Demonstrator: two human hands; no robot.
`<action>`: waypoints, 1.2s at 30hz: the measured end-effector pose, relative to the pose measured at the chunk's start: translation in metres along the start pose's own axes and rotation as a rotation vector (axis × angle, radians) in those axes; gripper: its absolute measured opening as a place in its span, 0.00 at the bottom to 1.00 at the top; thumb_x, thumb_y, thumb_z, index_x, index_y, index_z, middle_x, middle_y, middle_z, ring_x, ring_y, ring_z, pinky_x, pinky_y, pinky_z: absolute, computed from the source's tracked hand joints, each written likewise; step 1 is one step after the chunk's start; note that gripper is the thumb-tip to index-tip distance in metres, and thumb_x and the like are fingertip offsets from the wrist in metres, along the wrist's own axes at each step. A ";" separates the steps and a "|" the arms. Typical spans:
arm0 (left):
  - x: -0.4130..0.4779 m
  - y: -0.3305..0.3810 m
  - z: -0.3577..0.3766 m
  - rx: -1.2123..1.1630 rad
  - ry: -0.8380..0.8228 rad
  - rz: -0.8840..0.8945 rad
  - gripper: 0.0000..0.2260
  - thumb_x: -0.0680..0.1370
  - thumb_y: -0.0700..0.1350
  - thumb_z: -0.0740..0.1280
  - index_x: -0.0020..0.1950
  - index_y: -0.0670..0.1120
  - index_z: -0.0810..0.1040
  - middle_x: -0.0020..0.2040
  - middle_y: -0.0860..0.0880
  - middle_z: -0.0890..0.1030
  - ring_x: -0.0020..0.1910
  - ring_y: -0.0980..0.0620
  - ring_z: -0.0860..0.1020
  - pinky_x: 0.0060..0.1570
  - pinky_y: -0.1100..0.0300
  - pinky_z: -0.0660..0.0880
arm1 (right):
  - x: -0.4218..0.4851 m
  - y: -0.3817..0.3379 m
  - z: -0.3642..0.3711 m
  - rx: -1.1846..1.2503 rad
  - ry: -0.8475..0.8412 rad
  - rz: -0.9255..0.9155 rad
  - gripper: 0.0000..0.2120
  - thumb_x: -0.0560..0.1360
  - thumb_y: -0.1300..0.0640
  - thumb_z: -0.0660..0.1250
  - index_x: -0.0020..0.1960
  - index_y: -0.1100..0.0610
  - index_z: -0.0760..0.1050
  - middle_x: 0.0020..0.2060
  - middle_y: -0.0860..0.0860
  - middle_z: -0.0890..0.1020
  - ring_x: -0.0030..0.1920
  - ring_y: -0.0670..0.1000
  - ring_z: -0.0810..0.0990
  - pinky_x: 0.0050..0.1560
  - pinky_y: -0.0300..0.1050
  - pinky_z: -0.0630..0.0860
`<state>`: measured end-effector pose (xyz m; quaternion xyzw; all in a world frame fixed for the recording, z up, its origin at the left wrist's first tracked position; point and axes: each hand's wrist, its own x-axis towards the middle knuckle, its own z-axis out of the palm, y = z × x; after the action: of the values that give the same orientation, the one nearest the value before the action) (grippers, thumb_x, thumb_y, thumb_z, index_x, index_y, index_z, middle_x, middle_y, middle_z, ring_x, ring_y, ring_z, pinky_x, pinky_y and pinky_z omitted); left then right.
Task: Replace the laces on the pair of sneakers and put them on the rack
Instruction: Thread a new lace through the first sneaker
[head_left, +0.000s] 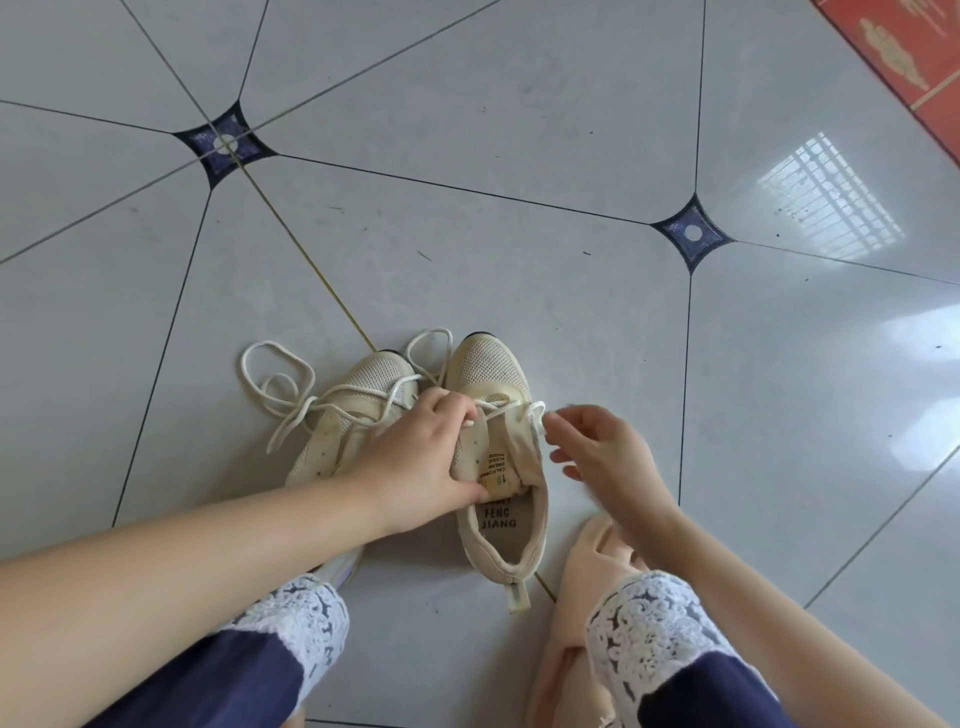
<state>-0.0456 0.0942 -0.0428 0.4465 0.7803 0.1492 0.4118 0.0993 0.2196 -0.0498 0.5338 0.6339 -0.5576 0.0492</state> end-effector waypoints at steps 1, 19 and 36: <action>0.000 0.000 0.002 0.024 0.000 -0.011 0.32 0.63 0.56 0.75 0.61 0.50 0.65 0.55 0.55 0.64 0.48 0.57 0.68 0.53 0.59 0.70 | 0.007 -0.001 0.002 -0.003 0.014 0.063 0.11 0.73 0.44 0.65 0.44 0.52 0.77 0.39 0.48 0.82 0.36 0.43 0.80 0.37 0.38 0.76; -0.005 -0.007 -0.002 0.002 0.105 0.063 0.23 0.72 0.41 0.65 0.66 0.46 0.65 0.62 0.47 0.71 0.55 0.49 0.75 0.54 0.55 0.72 | 0.040 -0.036 -0.053 1.033 -0.037 0.359 0.07 0.76 0.60 0.57 0.41 0.57 0.72 0.24 0.47 0.75 0.24 0.44 0.76 0.40 0.43 0.73; 0.012 0.000 -0.007 0.126 0.220 0.099 0.14 0.71 0.46 0.69 0.55 0.45 0.76 0.57 0.49 0.72 0.57 0.51 0.69 0.53 0.68 0.59 | 0.012 0.028 -0.046 -0.624 -0.345 0.121 0.08 0.76 0.58 0.63 0.43 0.54 0.81 0.31 0.44 0.78 0.32 0.43 0.74 0.34 0.32 0.69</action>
<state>-0.0543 0.1049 -0.0449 0.4904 0.8055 0.1683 0.2869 0.1391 0.2564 -0.0586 0.4276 0.7231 -0.4154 0.3489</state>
